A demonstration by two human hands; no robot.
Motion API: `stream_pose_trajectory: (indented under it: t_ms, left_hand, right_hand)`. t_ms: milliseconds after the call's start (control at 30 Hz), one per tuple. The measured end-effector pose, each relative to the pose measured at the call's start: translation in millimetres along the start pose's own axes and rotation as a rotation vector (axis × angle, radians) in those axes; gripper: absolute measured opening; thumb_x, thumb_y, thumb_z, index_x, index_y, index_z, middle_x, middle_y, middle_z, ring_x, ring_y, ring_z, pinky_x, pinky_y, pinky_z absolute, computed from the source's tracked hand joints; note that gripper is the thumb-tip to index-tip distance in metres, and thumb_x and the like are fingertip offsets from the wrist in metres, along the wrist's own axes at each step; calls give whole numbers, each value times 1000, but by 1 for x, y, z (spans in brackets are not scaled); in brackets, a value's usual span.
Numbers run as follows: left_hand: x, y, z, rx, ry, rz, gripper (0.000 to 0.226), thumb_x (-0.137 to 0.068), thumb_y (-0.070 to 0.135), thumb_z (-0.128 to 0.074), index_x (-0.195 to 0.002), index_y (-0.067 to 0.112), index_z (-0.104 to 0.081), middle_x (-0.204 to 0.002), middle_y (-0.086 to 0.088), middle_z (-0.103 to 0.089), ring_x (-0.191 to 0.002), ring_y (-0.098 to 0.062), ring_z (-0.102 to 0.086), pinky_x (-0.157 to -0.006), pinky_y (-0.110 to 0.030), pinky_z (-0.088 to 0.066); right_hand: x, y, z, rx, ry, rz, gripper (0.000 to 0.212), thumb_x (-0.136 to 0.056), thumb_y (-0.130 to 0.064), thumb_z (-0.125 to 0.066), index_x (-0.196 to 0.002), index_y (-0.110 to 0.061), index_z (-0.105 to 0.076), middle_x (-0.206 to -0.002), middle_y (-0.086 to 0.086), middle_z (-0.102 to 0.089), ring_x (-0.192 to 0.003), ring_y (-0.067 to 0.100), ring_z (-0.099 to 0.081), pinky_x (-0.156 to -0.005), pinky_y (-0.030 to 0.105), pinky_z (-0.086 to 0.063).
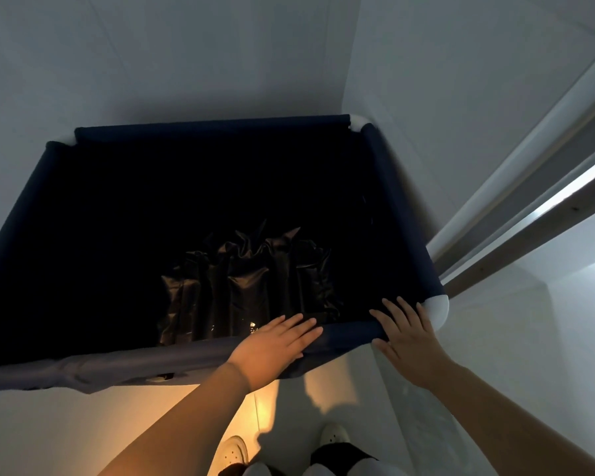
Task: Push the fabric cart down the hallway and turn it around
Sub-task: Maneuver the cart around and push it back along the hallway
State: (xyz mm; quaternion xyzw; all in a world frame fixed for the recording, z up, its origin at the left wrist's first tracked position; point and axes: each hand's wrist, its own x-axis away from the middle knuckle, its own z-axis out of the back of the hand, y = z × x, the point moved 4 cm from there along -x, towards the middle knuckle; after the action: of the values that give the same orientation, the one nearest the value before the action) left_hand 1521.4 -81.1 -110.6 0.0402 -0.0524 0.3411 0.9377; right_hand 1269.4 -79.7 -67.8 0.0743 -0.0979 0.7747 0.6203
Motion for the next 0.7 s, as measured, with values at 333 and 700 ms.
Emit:
stream_pose_trajectory:
  t_ms: [333, 700]
  left_hand:
    - [73, -69, 10, 40, 57, 17, 55, -92, 33, -51, -142, 19, -32, -140, -1, -47, -127, -20, -44, -103, -36, -38]
    - [145, -136, 12, 53, 96, 38, 45, -94, 29, -39, -137, 17, -40, -136, -2, -52, -121, -20, -50, -101, -38, -41]
  right_hand:
    - [-13, -99, -9, -55, -15, -33, 68, -95, -52, -5, -126, -17, -54, -131, 11, -55, -122, 36, -47, -104, 55, -28]
    - [-39, -193, -20, -78, 38, 23, 51, -88, -41, -30, -130, -18, -50, -136, 6, -51, -126, 34, -43, -108, 53, -20]
